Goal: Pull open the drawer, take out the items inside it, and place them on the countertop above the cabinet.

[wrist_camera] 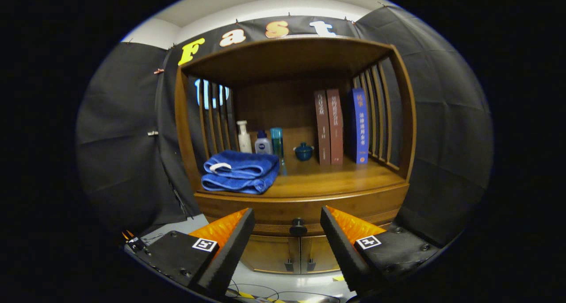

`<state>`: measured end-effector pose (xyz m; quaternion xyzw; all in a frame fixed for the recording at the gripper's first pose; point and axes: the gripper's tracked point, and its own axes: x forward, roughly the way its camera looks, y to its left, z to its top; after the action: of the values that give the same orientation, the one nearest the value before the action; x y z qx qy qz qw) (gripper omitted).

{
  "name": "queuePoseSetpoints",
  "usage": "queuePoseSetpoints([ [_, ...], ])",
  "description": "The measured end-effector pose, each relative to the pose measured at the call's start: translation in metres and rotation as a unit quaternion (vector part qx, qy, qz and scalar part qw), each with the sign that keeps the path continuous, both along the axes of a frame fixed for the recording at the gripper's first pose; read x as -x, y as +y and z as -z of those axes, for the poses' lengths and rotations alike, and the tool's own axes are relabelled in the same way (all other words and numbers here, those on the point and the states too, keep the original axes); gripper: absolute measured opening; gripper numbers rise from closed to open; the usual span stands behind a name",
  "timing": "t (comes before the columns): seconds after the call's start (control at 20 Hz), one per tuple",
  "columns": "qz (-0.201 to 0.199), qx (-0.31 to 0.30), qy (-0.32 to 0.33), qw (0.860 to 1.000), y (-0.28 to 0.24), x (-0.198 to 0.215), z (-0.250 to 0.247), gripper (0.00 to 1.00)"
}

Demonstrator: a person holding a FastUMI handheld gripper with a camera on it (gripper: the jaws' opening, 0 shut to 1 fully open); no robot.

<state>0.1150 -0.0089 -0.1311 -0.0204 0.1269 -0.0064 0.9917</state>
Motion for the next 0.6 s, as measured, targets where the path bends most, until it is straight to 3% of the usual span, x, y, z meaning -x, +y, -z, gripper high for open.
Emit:
queuePoseSetpoints([
  [0.4, 0.022, 0.001, 0.074, 0.997, -0.018, -0.071, 0.091, 0.94],
  [0.5, 0.030, 0.009, 0.096, 0.995, -0.023, -0.080, 0.115, 0.79],
  [0.6, 0.038, 0.011, 0.117, 0.992, -0.027, -0.087, 0.129, 0.78],
])
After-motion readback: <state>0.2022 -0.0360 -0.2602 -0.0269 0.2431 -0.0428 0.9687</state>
